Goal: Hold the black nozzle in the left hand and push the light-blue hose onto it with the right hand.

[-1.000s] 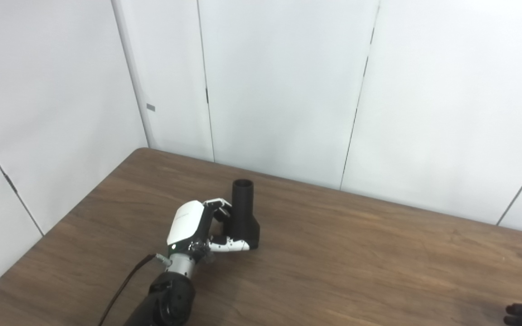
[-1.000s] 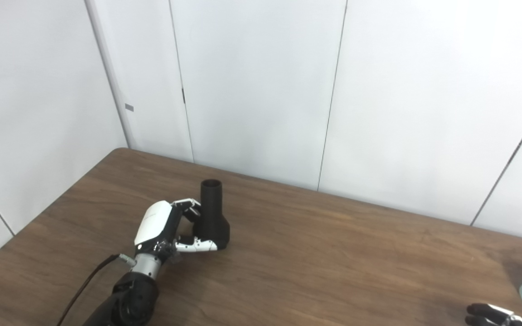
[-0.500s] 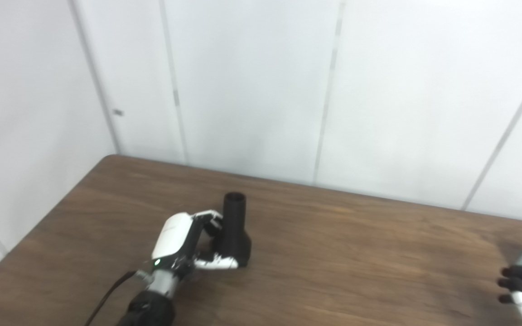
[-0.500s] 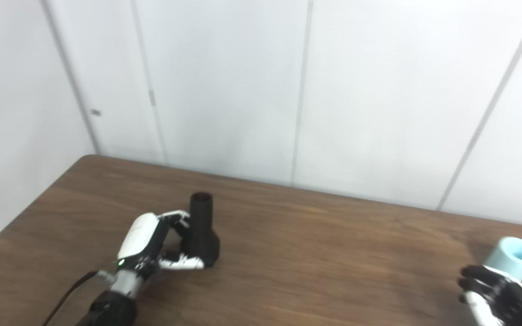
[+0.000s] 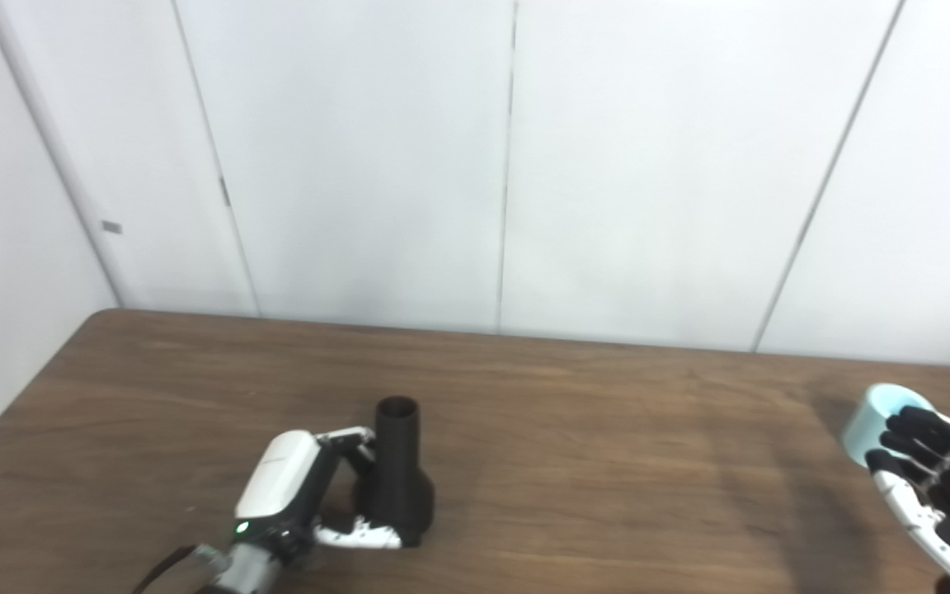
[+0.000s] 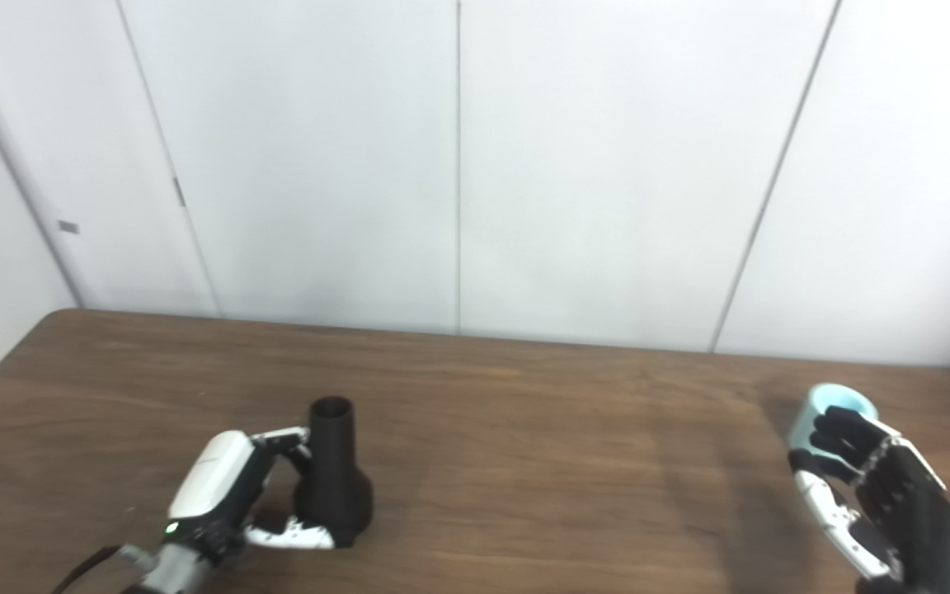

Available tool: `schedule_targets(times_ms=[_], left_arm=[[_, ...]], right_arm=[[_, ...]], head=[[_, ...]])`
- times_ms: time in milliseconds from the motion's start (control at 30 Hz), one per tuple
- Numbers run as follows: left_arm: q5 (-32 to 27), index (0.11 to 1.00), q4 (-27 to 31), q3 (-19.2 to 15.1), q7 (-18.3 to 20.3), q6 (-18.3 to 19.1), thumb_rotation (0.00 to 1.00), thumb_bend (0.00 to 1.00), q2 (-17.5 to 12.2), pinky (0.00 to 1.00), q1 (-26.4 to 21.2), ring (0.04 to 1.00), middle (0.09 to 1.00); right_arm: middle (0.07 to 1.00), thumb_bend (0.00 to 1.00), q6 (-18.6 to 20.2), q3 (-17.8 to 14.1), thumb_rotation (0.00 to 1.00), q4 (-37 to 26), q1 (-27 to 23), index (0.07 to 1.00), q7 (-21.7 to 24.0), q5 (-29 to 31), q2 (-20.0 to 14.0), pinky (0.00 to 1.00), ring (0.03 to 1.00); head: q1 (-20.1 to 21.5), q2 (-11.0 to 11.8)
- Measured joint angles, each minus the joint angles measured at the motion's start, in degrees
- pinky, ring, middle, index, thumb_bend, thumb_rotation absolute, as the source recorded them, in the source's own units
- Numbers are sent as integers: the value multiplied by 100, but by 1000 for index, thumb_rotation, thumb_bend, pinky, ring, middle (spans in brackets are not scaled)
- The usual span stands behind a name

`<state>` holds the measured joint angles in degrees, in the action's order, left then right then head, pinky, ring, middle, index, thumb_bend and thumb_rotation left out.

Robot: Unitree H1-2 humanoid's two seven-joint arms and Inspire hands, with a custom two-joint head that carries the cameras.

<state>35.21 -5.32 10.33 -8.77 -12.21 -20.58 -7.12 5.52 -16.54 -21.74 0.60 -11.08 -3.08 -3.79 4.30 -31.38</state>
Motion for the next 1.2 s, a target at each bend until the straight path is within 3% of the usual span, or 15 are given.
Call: schedule_targets(times_ms=[200, 267, 333, 467, 600, 700, 733, 767, 800, 900, 1067, 1200], left_arm=[[204, 496, -48, 153, -7, -475, 0, 524, -35, 0, -45, 513, 461], [245, 499, -105, 202, -22, -670, 0, 523, -42, 0, -97, 508, 458], [296, 504, -235, 261, -38, -880, 0, 523, -55, 0, -184, 521, 454], [424, 499, -643, 370, -137, -1163, 0, 523, -143, 0, -446, 521, 461], [461, 507, -996, 801, -493, -1318, 0, 522, -282, 0, -778, 517, 451], [454, 506, -1210, 1096, -725, -1351, 0, 522, -336, 0, -962, 507, 449], [451, 506, -1295, 1212, -819, -1354, 0, 522, -358, 443, -1037, 512, 449], [450, 505, -1362, 1302, -917, -1357, 0, 523, -374, 689, -1094, 516, 451], [448, 502, -1456, 1406, -992, -1360, 0, 523, -382, 841, -1171, 521, 456], [446, 502, -1703, 1744, -1267, -1360, 0, 523, -414, 927, -1399, 523, 456], [463, 501, -2086, 2206, -1687, -1363, 0, 523, -410, 921, -1745, 512, 454], [472, 503, -2241, 2452, -1943, -1363, 0, 523, -402, 917, -1901, 512, 453]], right_arm=[[590, 386, -553, -120, 153, 21, -223, 575, -272, -562, -184, 494, 579], [583, 430, -599, -164, 152, 15, -319, 572, -391, -964, -316, 483, 569], [583, 585, -506, -197, 193, -56, -381, 579, -426, -1312, -418, 429, 542], [580, 777, 259, -90, 266, -605, -484, 616, -130, -2142, -664, 362, 502], [698, 944, 1270, 122, 80, -1092, -799, 728, 809, -3052, -1415, 442, 600], [745, 993, 1766, 212, 77, -1202, -1044, 754, 1476, -3420, -2001, 446, 617], [744, 998, 1907, 252, 95, -1203, -1113, 752, 1686, -3497, -2179, 429, 604], [740, 1000, 1970, 288, 104, -1204, -1165, 753, 1887, -3575, -2344, 419, 594], [733, 1000, 2036, 312, 134, -1203, -1204, 752, 2066, -3654, -2491, 410, 583], [740, 1000, 2098, 277, 157, -1187, -1348, 756, 2604, -3803, -2800, 420, 580], [763, 1000, 2115, -29, 173, -980, -1737, 767, 3506, -4082, -2891, 423, 600], [772, 1000, 2126, -88, 159, -814, -1921, 773, 4098, -4388, -2899, 442, 623]], head=[[386, -26], [527, -26], [808, -35], [1238, -61], [1441, -132], [1503, -141], [1512, -141], [1512, -149], [1512, -149], [1547, -158], [1539, -167], [1477, -176]])
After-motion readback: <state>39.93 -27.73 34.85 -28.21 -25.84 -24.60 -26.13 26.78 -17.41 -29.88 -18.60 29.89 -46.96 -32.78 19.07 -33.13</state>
